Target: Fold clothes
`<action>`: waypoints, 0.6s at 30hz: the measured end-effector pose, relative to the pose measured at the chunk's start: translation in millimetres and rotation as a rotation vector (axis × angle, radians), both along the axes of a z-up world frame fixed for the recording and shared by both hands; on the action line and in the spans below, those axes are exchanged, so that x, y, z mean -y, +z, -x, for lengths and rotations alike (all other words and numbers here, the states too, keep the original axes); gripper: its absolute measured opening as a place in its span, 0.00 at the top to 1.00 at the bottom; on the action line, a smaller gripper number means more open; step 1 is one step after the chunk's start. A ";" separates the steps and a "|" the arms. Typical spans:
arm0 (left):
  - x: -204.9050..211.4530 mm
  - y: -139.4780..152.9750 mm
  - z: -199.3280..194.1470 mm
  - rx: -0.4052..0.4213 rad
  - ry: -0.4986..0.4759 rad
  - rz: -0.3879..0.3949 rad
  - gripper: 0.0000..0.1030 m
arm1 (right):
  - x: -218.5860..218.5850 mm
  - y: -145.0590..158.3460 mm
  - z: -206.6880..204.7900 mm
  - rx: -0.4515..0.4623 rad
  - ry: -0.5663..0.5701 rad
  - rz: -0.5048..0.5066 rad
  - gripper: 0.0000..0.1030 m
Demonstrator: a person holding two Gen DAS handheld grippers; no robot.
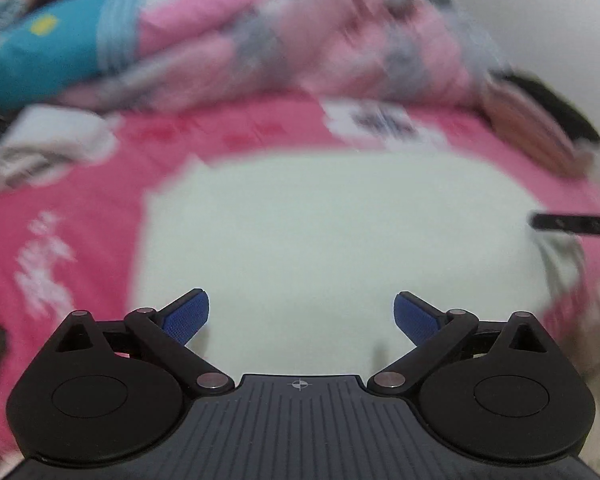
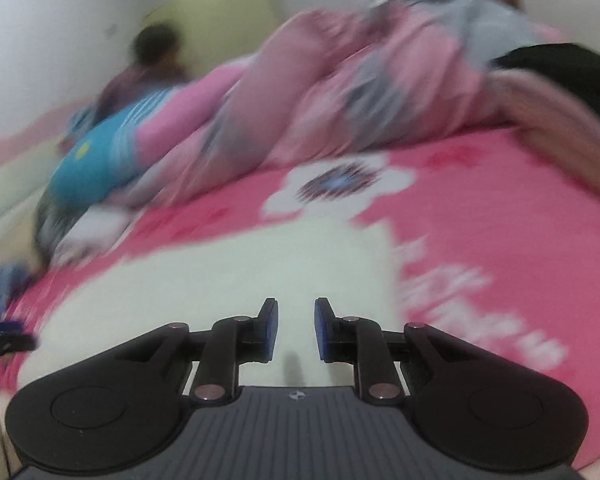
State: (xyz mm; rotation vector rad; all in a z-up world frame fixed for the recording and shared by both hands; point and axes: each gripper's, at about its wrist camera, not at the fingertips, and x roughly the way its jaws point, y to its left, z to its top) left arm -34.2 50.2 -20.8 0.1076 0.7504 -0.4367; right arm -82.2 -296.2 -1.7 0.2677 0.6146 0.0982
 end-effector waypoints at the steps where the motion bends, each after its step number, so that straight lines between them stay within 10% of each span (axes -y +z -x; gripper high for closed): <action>1: -0.4 -8.3 3.9 -0.012 -0.003 -0.028 0.03 | -3.3 -6.5 -0.3 -0.026 0.012 0.021 0.81; 9: -49.6 -1.4 28.5 0.010 0.063 -0.096 0.03 | 40.0 -6.6 59.6 -0.099 -0.151 0.041 0.76; 18: -4.0 -17.4 31.3 0.012 0.001 -0.045 0.03 | -51.7 1.0 41.7 0.002 0.142 0.111 0.76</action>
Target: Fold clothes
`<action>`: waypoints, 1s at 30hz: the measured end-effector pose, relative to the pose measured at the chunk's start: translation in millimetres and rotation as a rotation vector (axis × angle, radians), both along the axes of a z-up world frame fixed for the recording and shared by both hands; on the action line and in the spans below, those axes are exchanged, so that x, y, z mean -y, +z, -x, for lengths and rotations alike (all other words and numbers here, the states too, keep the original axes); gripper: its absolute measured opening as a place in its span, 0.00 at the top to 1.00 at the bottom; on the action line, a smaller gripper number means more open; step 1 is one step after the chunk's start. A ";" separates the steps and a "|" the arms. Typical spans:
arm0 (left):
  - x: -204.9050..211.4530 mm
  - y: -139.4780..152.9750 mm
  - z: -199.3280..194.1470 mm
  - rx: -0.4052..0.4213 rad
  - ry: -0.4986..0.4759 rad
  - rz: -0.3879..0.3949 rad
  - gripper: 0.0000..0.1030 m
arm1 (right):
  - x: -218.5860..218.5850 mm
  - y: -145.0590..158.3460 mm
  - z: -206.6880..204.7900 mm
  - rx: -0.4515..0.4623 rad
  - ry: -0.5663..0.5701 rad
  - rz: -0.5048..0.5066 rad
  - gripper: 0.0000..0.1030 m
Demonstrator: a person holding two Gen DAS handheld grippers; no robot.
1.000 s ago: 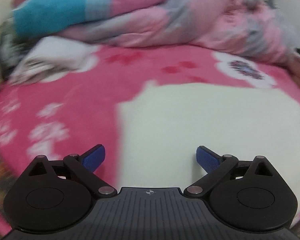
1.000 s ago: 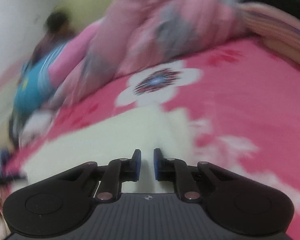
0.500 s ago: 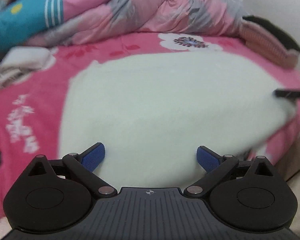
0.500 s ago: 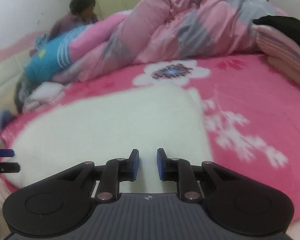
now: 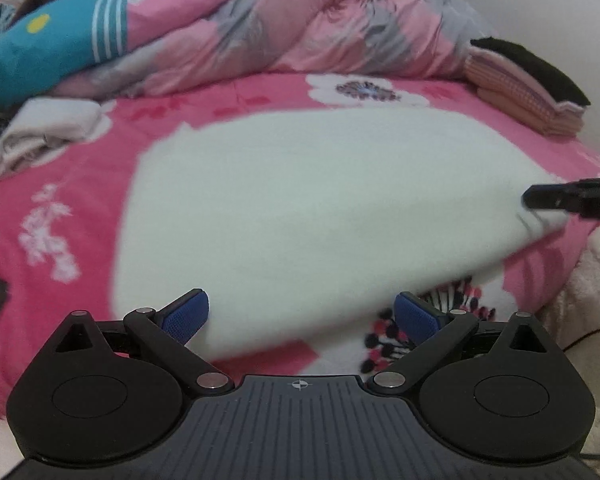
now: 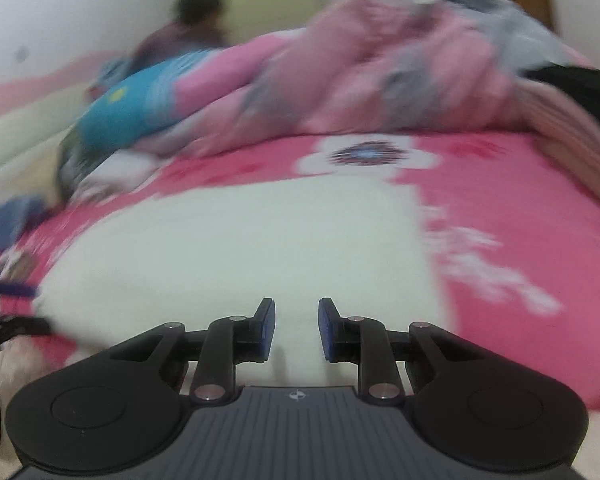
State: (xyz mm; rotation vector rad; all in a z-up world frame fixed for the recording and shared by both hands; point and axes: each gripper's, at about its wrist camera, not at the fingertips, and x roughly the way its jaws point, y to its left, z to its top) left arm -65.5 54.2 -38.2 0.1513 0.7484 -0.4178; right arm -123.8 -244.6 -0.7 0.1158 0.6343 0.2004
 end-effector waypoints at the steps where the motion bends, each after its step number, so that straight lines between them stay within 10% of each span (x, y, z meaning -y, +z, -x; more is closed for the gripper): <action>1: 1.0 -7.0 -1.2 -0.007 0.008 -0.011 0.03 | -4.2 -6.6 -0.9 -0.015 0.013 0.026 0.76; 10: -20.6 -5.8 30.4 0.055 -0.043 -0.040 0.03 | 11.2 -13.8 8.1 -0.135 0.000 0.098 0.76; 20: -27.4 14.6 6.0 0.126 -0.028 0.113 0.01 | -39.5 8.3 -18.5 -0.030 0.078 0.112 0.75; 30: -9.9 -18.9 9.3 0.143 -0.065 -0.019 0.00 | -49.2 -14.6 -26.6 -0.070 0.105 0.114 0.71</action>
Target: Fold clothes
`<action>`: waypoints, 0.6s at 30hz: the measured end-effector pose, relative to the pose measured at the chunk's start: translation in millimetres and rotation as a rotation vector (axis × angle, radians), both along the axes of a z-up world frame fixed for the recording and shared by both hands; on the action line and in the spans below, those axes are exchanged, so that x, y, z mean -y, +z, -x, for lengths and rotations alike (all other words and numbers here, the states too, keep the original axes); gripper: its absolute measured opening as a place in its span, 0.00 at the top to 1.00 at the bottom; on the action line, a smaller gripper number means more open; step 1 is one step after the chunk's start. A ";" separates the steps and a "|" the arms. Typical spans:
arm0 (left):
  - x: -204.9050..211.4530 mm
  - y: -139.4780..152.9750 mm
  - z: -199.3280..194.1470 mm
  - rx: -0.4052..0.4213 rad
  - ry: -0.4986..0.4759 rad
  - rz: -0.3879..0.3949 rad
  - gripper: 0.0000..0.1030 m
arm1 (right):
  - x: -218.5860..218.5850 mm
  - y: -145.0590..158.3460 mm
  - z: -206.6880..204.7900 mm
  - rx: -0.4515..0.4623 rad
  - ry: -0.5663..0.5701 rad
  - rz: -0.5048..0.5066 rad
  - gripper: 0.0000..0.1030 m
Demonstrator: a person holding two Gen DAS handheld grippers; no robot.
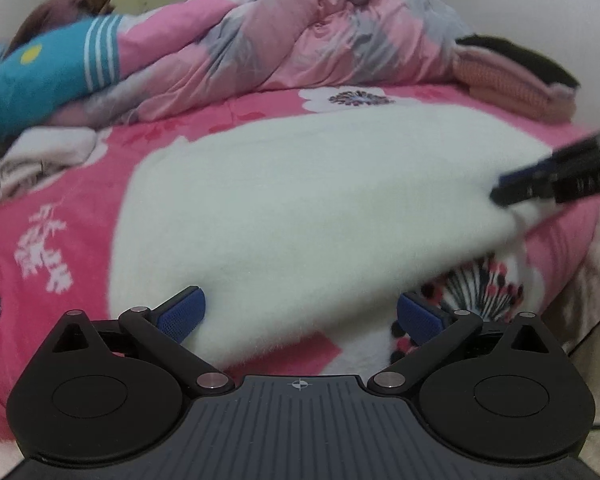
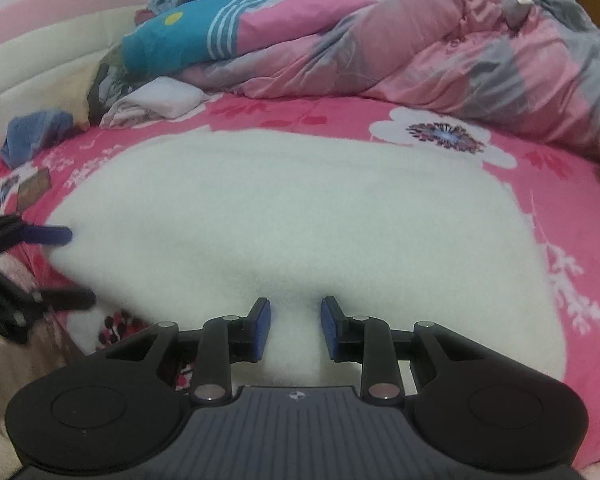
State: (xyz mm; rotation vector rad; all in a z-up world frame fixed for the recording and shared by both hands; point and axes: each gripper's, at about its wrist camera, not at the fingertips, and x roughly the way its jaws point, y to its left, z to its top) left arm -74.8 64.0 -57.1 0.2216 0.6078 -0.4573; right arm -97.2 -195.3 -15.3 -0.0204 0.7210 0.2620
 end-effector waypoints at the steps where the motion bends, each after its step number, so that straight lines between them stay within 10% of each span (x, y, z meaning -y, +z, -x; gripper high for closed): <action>1: -0.8 1.9 1.1 0.000 -0.004 0.000 0.00 | -0.1 1.4 0.0 -0.004 -0.001 0.000 0.71; 6: -18.3 25.3 2.4 0.012 -0.010 0.110 0.00 | 1.1 18.1 1.8 0.021 -0.017 -0.028 0.71; 18: -2.1 30.9 -33.3 0.097 0.092 0.079 0.00 | -3.1 3.5 -9.3 0.104 -0.083 0.093 0.65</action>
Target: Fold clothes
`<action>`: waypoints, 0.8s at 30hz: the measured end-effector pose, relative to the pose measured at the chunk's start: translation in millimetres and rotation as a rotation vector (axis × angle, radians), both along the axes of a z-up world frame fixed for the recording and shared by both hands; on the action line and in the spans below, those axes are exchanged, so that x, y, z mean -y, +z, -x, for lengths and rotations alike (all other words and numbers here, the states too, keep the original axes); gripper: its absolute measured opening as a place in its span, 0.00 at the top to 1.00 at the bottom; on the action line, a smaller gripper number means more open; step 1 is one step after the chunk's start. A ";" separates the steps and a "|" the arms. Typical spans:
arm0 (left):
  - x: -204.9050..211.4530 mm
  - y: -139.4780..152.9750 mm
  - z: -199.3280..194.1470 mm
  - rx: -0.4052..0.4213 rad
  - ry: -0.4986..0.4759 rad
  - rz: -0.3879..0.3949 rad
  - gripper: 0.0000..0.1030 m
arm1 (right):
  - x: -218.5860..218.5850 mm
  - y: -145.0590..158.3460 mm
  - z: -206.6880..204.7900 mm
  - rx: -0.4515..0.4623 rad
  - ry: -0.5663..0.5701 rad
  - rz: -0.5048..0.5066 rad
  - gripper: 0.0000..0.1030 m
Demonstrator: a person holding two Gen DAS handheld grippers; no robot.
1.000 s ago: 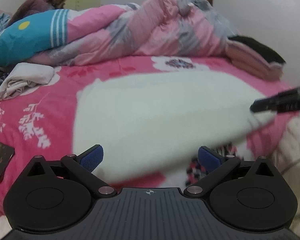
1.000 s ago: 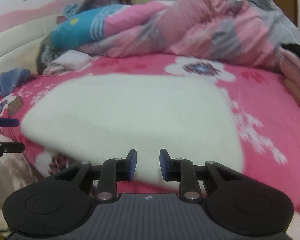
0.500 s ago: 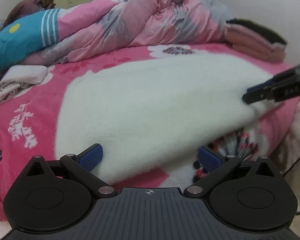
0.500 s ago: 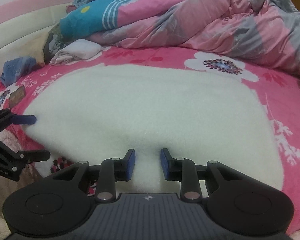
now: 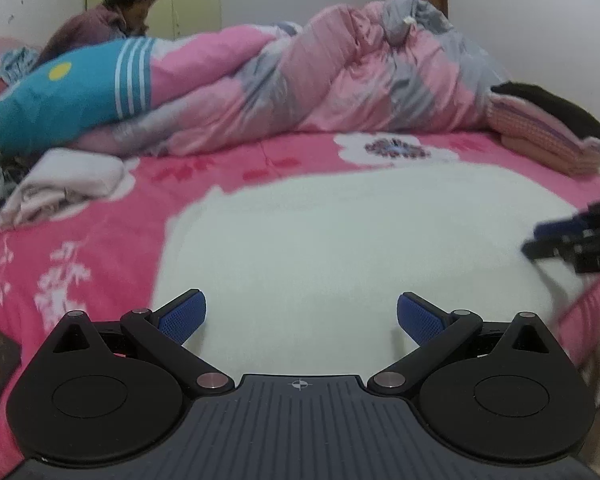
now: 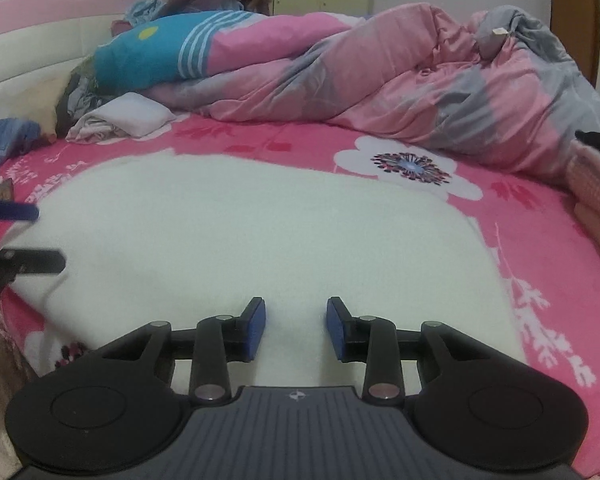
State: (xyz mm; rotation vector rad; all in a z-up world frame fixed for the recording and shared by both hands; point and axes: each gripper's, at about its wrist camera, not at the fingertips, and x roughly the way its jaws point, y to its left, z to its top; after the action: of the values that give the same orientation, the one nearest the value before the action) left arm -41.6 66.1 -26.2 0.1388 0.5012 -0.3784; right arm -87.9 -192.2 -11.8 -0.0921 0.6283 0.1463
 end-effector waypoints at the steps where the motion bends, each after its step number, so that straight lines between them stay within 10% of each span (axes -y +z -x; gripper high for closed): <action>1: 1.0 3.4 -2.5 0.013 0.003 0.010 0.00 | 0.8 -0.3 -0.1 -0.001 -0.001 -0.006 0.65; 19: 26.5 1.4 -44.0 -0.210 0.169 -0.012 0.00 | 13.3 21.7 -14.5 0.016 -0.058 -0.080 0.59; 24: 32.8 2.3 -45.7 -0.229 0.200 -0.036 0.00 | 10.1 0.9 -28.2 -0.030 -0.071 -0.052 0.35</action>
State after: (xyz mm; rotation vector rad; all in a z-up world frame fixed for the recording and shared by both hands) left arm 4.2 33.4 -23.9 0.0795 0.7417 -0.1896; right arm -59.8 -202.3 -10.9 -0.0174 0.6561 0.0959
